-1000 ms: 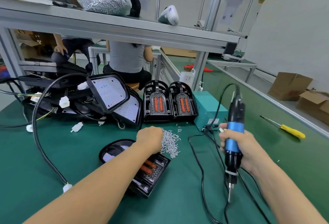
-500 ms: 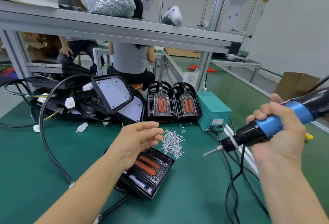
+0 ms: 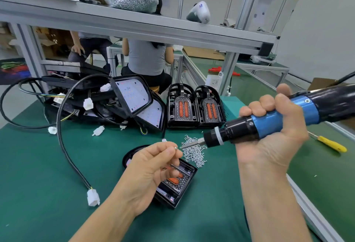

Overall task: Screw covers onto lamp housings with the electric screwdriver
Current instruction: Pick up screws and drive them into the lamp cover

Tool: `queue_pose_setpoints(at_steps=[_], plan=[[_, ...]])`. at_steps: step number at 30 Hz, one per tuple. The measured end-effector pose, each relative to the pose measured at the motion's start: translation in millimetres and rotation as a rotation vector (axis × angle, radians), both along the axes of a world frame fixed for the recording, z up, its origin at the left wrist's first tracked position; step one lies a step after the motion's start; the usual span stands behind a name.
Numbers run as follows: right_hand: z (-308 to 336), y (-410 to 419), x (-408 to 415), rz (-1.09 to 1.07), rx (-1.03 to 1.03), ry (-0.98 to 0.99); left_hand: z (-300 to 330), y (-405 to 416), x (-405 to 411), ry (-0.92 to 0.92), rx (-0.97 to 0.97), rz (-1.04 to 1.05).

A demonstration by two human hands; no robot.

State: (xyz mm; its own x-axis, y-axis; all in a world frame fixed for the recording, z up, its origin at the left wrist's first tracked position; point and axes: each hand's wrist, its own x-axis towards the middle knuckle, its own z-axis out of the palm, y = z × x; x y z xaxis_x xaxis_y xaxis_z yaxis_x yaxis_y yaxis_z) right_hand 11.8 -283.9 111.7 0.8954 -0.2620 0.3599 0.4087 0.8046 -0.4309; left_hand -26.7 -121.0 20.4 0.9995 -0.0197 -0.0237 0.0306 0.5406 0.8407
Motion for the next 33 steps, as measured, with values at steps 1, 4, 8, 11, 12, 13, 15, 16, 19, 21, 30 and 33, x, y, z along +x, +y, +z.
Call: queue_pose_setpoints(at_steps=[1,4,8,11,12,13,15,16,19,21,30,33], plan=[[0.4,2.9,-1.7,-0.004,-0.012,-0.001,-0.1,-0.8,-1.6,0.0,-0.018,-0.002],[0.1,7.0,-4.6,-0.015,-0.038,-0.009,-0.4,-4.3,-3.7,0.006,-0.053,0.003],[0.3,9.6,-5.2,-0.021,-0.055,-0.021,-0.5,-5.7,-4.4,0.007,-0.067,0.014],[-1.4,13.1,-5.1,-0.019,-0.071,-0.031,-0.5,-2.8,-5.3,0.006,-0.084,0.016],[-1.8,13.6,-5.0,-0.02,-0.073,-0.034,-0.1,-2.1,-5.5,0.003,-0.088,0.012],[-2.2,13.7,-5.0,-0.023,-0.075,-0.035,0.0,-1.8,-5.6,0.001,-0.089,0.009],[-2.6,13.0,-4.8,-0.03,-0.074,-0.034,-0.1,-2.8,-5.4,0.002,-0.087,0.005],[-2.8,12.3,-4.9,-0.035,-0.072,-0.033,-0.4,-3.8,-5.3,0.005,-0.088,0.004],[-3.5,10.9,-4.8,-0.033,-0.069,-0.036,-1.9,-4.7,-5.4,0.013,-0.095,0.013],[-3.3,11.6,-4.5,-0.023,-0.067,-0.042,-2.4,-4.1,-5.5,0.013,-0.093,0.018],[-7.5,12.7,-3.8,-0.024,-0.065,-0.018,-2.8,-10.0,-6.3,0.066,-0.159,0.037],[-8.6,14.3,-4.4,-0.058,-0.071,-0.035,-1.6,-15.2,-5.9,0.105,-0.257,0.066]])
